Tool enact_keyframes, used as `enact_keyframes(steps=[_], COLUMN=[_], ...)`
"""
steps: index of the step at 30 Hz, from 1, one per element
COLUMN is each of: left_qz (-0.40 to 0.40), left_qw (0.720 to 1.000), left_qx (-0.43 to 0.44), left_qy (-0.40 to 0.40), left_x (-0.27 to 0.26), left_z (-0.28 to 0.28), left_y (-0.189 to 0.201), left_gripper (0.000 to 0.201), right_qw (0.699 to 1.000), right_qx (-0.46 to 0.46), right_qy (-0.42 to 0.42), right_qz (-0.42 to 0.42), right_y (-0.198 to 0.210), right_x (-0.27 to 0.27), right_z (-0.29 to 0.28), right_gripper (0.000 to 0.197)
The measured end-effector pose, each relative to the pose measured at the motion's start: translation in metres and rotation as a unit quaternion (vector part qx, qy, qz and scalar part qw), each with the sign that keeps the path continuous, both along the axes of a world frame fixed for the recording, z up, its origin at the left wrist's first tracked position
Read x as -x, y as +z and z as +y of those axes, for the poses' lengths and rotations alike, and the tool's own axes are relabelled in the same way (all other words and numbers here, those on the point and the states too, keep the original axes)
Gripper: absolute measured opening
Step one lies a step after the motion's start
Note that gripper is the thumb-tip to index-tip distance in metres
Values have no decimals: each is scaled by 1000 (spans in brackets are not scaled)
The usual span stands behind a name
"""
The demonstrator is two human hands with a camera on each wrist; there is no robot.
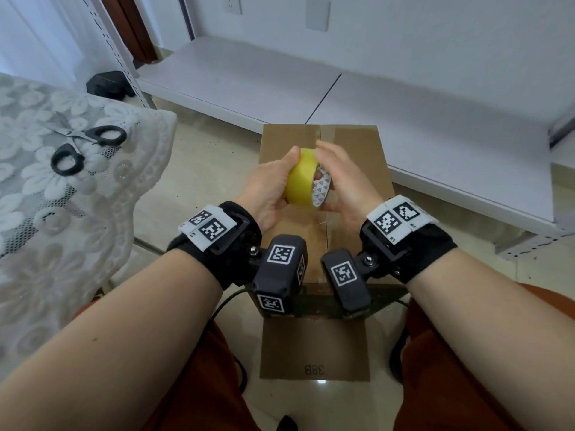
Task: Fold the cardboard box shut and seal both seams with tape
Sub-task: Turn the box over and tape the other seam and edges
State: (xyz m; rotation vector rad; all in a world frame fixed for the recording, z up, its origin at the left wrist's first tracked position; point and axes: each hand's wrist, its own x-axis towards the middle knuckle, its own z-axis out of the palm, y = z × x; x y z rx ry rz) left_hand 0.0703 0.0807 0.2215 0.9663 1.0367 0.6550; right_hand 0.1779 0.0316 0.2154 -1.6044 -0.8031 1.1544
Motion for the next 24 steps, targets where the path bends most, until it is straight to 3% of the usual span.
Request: enact_keyframes(steps=[3, 5, 10, 12, 16, 20, 22, 24], left_qz=[17, 37, 131, 143, 93, 66, 118, 165], left_qw=[999, 998, 980, 975, 950, 944, 916, 878], left_qx=[5, -6, -138, -146, -148, -215, -306, -401], left_qy=[-29, -50, -50, -90, -257, -242, -231, -200], left_x=[0, 0, -1, 0, 7, 6, 4, 3], left_z=[0, 0, -1, -3, -4, -6, -8, -8], left_y=[0, -1, -3, -5, -12, -20, -25, -30], left_gripper=[30, 33, 38, 59, 103, 109, 102, 97], right_qw=[1000, 1000, 1000, 999, 994, 993, 994, 994], right_qx=[16, 23, 23, 27, 34, 32, 39, 81], right_qy=[19, 14, 1, 5, -1, 24, 32, 25], right_qz=[1, 16, 6, 27, 102, 115, 101, 70], right_y=[1, 2, 4, 6, 7, 9, 10, 9], right_x=[-5, -5, -10, -11, -17, -20, -19, -21], right_z=[0, -1, -3, -3, -4, -9, -11, -13], right_gripper=[47, 37, 24, 22, 26, 24, 33, 54])
